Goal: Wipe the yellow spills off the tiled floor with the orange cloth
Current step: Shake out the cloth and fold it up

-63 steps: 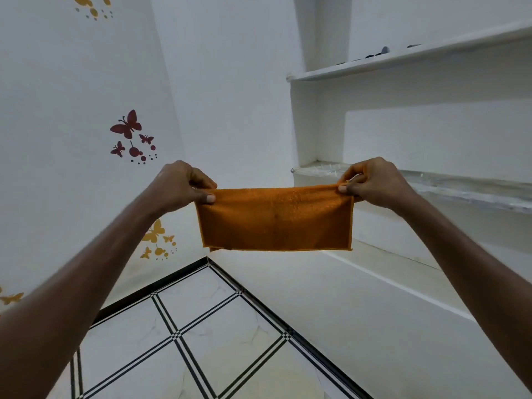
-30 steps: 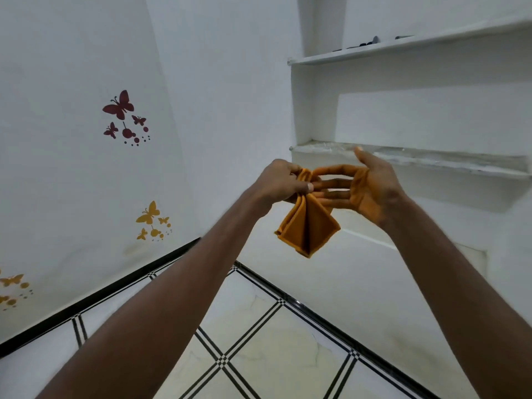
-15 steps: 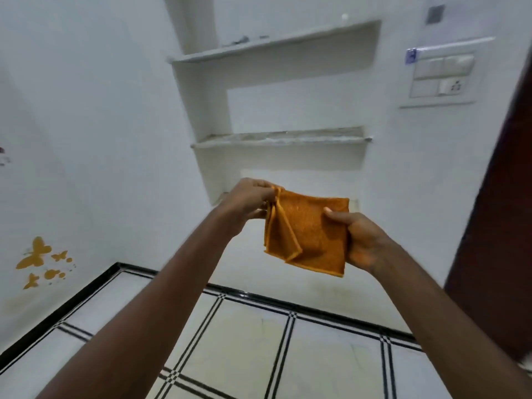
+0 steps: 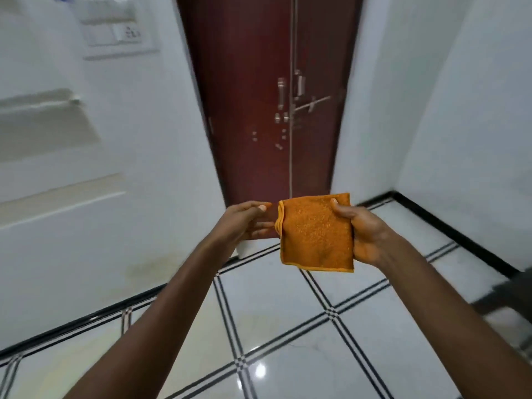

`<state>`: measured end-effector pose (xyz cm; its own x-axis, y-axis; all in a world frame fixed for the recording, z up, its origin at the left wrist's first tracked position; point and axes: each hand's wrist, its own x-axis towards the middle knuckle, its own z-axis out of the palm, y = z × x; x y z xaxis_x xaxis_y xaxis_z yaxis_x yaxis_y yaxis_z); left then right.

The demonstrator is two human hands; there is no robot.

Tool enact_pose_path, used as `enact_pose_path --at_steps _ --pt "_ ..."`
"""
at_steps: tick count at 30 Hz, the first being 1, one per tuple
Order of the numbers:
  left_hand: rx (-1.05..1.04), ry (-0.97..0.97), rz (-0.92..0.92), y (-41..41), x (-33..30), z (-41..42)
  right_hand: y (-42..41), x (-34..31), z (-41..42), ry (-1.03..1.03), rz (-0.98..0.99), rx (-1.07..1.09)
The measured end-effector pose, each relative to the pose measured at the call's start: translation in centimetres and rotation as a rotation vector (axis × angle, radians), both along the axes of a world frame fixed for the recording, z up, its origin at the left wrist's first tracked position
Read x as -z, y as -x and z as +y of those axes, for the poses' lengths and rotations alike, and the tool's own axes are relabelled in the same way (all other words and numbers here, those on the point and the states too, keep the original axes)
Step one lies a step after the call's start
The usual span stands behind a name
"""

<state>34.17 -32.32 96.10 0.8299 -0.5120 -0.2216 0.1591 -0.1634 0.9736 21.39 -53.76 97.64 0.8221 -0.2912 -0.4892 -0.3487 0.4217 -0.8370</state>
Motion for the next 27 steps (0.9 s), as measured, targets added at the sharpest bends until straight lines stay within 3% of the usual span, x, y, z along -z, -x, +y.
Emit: enact_pose_path --at_steps 9,17,27 --pt "0.443 0.030 0.141 9.6 4.4 -33.5 17.1 2.9 -26.8 -0.053 0.037 0.447" --pt "0.788 -0.056 0.176 16.4 7.9 -55.6 26.7 7.4 -43.4 -0.098 0.048 0.733" --pt "0.914 -0.182 0.297 19.3 18.9 -82.4 31.9 17.4 -65.2 -0.192 0.260 0.974"
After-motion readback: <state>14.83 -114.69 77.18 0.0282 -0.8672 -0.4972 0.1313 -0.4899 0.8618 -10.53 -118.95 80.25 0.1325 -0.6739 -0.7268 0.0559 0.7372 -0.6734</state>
